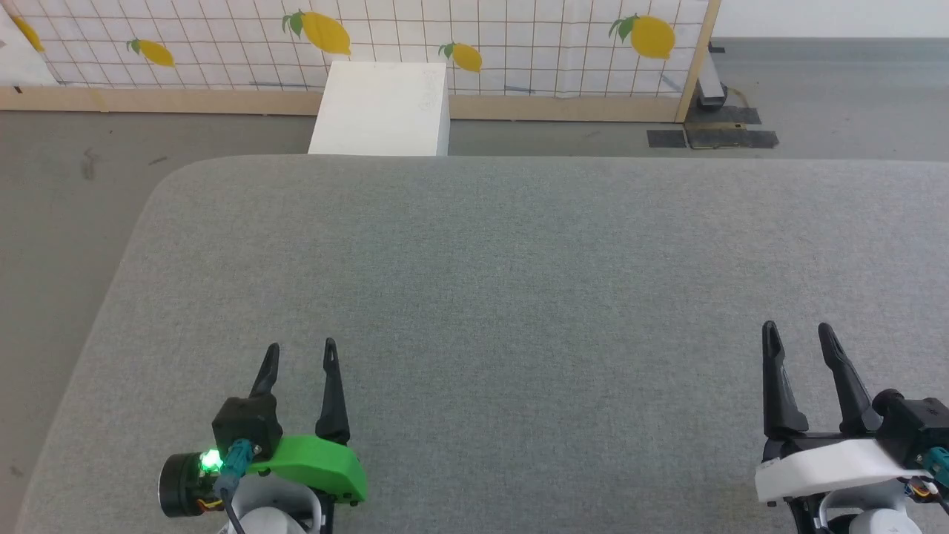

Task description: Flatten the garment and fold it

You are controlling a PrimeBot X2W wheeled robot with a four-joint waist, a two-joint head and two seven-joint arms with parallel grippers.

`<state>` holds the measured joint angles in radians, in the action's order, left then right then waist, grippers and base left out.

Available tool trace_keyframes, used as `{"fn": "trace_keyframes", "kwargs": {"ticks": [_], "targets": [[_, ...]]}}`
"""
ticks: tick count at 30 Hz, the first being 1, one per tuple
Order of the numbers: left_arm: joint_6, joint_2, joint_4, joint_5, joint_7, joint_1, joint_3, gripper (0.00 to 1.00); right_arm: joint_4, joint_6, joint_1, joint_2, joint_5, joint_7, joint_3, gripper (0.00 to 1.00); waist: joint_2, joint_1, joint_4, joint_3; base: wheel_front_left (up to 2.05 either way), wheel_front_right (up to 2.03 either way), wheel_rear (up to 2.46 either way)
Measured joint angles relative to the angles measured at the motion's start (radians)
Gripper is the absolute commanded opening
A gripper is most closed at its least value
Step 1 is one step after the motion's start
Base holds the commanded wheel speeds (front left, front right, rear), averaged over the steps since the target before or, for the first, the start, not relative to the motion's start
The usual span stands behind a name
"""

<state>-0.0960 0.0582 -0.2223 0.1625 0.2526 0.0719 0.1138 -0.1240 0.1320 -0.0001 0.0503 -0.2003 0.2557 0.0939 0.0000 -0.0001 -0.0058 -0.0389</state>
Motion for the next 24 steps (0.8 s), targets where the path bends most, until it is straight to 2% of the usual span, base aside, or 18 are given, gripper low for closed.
{"fn": "trace_keyframes", "kwargs": {"ticks": [2, 3, 24], "targets": [[0.005, 0.000, 0.000, 0.004, 0.000, 0.000, 0.002, 1.00, 0.000, 0.000, 0.000, 0.000, -0.002, 0.000, 0.000, 1.00, 0.0000, 0.0000, -0.002, -0.002, 0.00, 0.00, 0.00], [0.006, 0.000, 0.000, 0.005, -0.001, 0.000, 0.002, 0.00, 0.000, 0.000, 0.000, 0.000, -0.002, 0.000, 0.000, 0.00, 0.0000, 0.0000, -0.002, -0.003, 0.00, 0.00, 0.00], [0.013, 0.000, 0.024, -0.007, -0.032, 0.000, -0.009, 0.00, 0.010, 0.000, 0.000, 0.000, 0.017, -0.028, -0.009, 0.00, 0.0000, 0.0000, -0.001, 0.003, 0.00, 0.00, 0.00]]}}
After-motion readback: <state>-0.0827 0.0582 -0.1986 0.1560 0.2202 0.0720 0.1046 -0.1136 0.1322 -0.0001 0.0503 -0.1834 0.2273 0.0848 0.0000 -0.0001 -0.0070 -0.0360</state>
